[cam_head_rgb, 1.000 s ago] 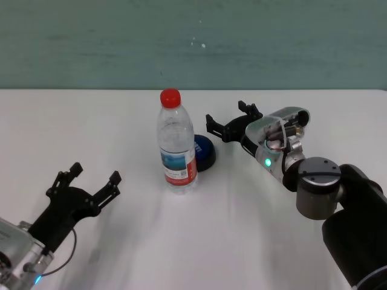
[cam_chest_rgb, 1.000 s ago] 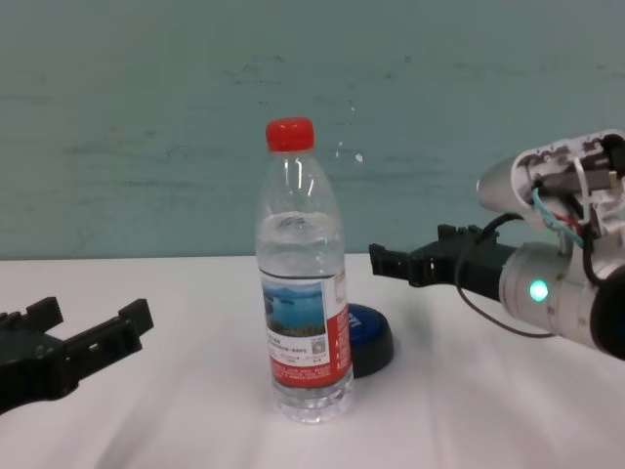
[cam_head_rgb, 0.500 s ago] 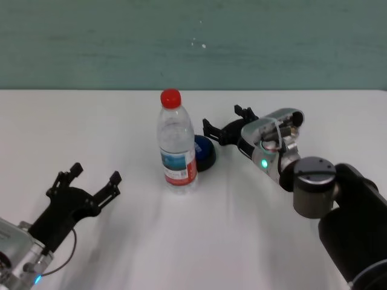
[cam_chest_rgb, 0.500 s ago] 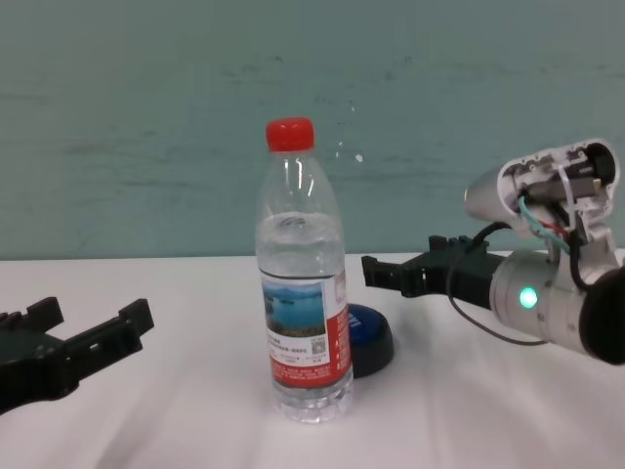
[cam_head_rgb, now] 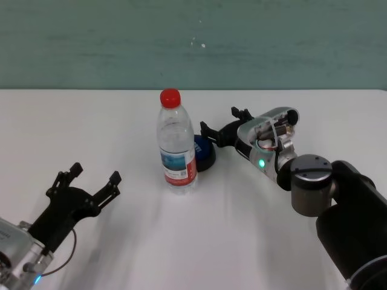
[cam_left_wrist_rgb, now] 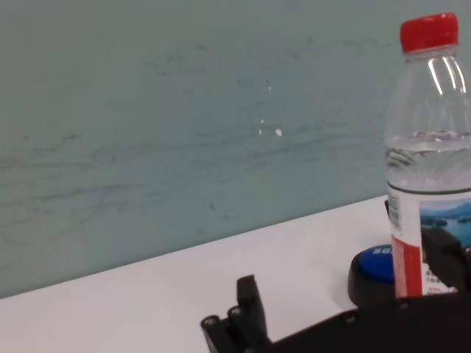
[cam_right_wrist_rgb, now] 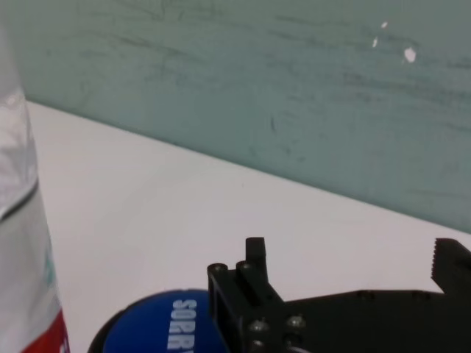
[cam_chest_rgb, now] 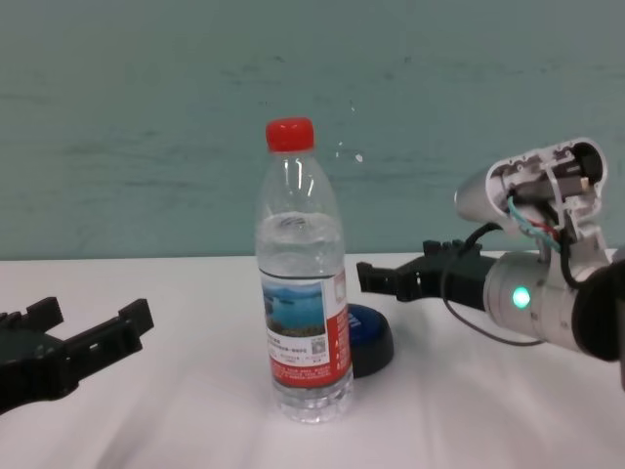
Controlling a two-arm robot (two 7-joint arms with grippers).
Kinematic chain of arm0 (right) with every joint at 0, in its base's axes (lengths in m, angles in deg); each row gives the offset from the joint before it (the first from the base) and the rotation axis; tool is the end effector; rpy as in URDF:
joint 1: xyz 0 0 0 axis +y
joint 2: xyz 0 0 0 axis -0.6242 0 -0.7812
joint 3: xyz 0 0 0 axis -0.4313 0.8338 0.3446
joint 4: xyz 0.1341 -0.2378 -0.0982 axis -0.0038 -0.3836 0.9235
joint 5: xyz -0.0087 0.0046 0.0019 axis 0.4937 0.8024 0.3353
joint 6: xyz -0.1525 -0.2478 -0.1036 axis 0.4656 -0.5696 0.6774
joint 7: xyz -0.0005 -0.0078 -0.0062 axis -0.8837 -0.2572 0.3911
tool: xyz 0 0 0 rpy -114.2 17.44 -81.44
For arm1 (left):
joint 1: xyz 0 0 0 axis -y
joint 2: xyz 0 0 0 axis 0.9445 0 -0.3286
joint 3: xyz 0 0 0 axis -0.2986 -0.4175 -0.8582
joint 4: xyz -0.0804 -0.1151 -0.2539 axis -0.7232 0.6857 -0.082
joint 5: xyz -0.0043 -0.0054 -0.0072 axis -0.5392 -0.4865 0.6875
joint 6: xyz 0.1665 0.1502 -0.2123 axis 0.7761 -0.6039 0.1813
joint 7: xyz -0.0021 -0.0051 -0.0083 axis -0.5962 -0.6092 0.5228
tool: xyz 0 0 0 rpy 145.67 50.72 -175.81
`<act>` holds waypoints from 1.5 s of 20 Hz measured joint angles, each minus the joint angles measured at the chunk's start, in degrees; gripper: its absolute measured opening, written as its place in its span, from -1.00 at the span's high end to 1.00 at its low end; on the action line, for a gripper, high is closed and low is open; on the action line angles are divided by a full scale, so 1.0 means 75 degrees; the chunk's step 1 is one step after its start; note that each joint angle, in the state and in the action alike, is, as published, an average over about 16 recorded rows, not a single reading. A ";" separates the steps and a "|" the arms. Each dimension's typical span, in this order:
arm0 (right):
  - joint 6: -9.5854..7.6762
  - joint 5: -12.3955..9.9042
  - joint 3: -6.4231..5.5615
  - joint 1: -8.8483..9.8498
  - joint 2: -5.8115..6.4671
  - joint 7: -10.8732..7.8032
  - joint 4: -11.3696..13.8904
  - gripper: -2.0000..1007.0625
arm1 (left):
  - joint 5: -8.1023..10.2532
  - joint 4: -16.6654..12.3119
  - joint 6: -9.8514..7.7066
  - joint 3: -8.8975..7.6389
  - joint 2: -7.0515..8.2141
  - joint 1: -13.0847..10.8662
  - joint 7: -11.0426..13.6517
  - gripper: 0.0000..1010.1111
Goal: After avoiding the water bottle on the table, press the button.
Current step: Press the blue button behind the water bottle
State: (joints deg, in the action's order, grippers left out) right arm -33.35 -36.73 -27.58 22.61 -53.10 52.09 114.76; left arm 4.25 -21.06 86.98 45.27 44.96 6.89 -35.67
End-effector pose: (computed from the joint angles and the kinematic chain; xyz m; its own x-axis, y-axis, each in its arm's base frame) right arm 0.4563 0.0609 -0.2795 0.4793 -0.8720 0.1001 0.8747 0.4651 -0.1362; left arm 0.2658 0.0656 -0.3102 0.4176 0.8999 0.1257 -0.9062 0.4227 -0.0152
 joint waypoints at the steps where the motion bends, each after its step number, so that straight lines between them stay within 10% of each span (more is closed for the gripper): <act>1: -0.0012 0.0005 0.0007 -0.0016 -0.0003 -0.0004 -0.0018 -0.99 | 0.0000 0.0000 0.0000 0.0000 0.0000 0.0000 0.0000 -1.00; 30: -0.0104 0.0247 0.0219 -0.0316 -0.0100 -0.0065 -0.0578 -0.99 | 0.0000 0.0000 0.0000 0.0000 0.0000 0.0000 0.0000 -1.00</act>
State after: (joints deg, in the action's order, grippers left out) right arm -34.13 -34.87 -25.94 20.24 -53.84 51.61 110.43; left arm 4.25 -21.06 86.97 45.27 44.96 6.89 -35.67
